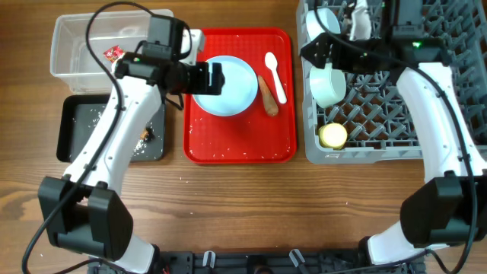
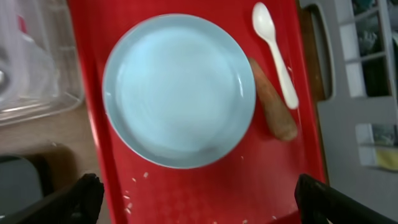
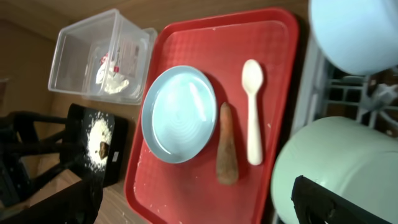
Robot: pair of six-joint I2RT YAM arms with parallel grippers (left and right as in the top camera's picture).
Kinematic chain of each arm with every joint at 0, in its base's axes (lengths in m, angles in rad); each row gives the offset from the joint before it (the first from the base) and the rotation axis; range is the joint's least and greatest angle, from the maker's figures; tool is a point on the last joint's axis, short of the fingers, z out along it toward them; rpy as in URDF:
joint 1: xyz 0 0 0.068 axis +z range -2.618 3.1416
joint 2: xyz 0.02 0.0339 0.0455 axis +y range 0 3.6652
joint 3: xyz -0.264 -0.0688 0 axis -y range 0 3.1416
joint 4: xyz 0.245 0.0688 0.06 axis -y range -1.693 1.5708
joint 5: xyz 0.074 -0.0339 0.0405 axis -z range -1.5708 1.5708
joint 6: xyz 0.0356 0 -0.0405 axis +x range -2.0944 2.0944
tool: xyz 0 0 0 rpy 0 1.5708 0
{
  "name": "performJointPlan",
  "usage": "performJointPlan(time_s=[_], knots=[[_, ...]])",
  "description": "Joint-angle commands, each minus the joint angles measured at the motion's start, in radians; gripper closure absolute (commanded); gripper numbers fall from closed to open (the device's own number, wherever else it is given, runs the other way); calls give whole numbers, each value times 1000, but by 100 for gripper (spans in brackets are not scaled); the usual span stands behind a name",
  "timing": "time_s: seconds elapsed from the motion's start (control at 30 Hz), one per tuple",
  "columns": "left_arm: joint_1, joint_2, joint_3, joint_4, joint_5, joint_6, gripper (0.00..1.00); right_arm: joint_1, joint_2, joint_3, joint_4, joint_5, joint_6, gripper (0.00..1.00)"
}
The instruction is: Sort waste into correct bins and load items into the dishwasher rack
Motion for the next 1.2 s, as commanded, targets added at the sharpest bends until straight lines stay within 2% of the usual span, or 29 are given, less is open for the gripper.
performJointPlan(time_s=[0.0, 0.23, 0.37, 0.57, 0.87, 1.17], knots=[[-71, 14, 2, 10, 53, -30, 1, 29, -19, 10, -6, 85, 14, 1], [-215, 130, 2, 190, 30, -258, 0, -24, -19, 10, -9, 135, 131, 1], [-298, 223, 2, 285, -115, -430, 1, -93, -19, 10, -33, 134, 146, 1], [-347, 310, 2, 378, -198, -542, 4, -143, -19, 10, -73, 134, 137, 1], [-348, 399, 2, 464, -190, -544, 6, -145, -19, 10, -80, 135, 132, 1], [-349, 403, 2, 467, -173, -543, 9, -145, -19, 10, -89, 135, 110, 1]])
